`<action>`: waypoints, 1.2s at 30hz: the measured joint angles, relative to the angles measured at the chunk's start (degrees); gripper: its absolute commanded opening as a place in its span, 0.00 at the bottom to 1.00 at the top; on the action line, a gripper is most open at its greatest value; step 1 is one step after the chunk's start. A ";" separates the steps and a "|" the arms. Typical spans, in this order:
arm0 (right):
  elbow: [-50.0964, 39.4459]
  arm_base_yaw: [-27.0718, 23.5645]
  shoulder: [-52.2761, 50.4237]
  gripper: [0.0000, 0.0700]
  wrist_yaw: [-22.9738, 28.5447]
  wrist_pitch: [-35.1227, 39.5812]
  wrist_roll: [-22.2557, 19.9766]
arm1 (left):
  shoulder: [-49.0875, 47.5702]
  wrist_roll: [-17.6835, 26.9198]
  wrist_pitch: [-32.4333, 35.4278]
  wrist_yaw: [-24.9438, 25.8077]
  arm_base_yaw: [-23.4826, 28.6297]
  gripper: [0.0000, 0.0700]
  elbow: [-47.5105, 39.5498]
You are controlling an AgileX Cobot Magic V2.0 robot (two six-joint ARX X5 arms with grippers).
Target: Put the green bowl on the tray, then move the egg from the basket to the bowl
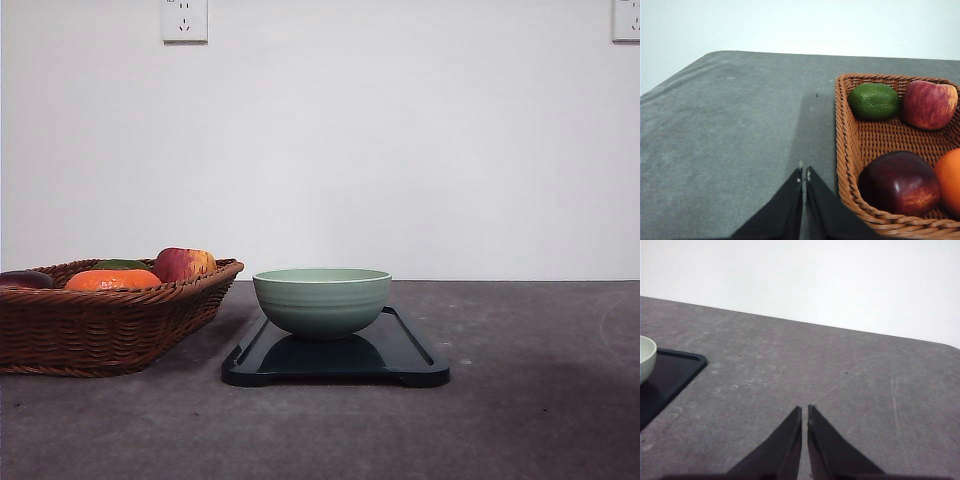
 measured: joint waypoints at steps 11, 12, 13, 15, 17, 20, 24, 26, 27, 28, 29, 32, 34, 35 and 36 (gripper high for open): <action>0.00 0.00 0.00 0.02 0.00 0.00 0.00 | 0.00 0.00 0.00 0.00 0.00 0.00 0.00; 0.00 0.00 0.00 0.02 0.00 0.00 0.00 | 0.00 0.00 0.00 0.00 0.00 0.00 0.00; 0.00 0.00 0.00 0.02 0.00 0.00 0.00 | 0.00 0.00 0.00 0.00 0.00 0.00 0.00; 0.00 0.00 0.00 0.02 0.00 0.00 0.00 | 0.00 0.00 0.00 0.00 0.00 0.00 0.00; 0.00 0.00 0.00 0.02 0.00 0.00 0.00 | 0.00 0.00 0.00 0.00 0.00 0.00 0.00; 0.00 0.00 0.00 0.02 0.00 0.00 0.00 | 0.00 0.00 0.00 0.00 0.00 0.00 0.00; 0.00 0.00 0.00 0.02 0.02 0.00 0.00 | 0.00 0.00 0.00 0.00 0.00 0.00 0.00; 0.00 0.00 0.00 0.02 0.00 0.00 0.00 | 0.00 0.00 0.00 0.00 0.00 0.00 0.00; 0.00 0.00 0.00 0.02 0.00 0.00 0.00 | 0.00 0.00 0.00 0.00 0.00 0.00 0.00; 0.00 0.00 0.00 0.02 0.00 0.00 0.00 | 0.00 0.00 0.00 0.00 0.00 0.00 0.00; 0.00 0.00 0.00 0.02 0.00 0.00 0.00 | 0.00 0.00 0.00 0.00 0.00 0.00 0.00; 0.00 0.00 0.00 0.02 0.00 0.00 0.00 | 0.00 0.00 0.00 0.00 0.00 0.00 0.00; 0.00 0.00 0.00 0.02 0.00 0.00 0.00 | 0.00 0.00 0.00 0.00 0.00 0.00 0.00; 0.00 0.00 0.00 0.02 0.00 0.00 0.00 | 0.00 0.00 0.00 0.00 0.00 0.00 0.00; 0.00 0.00 0.00 0.02 0.00 0.00 0.00 | 0.00 0.00 0.00 0.00 0.00 0.00 0.00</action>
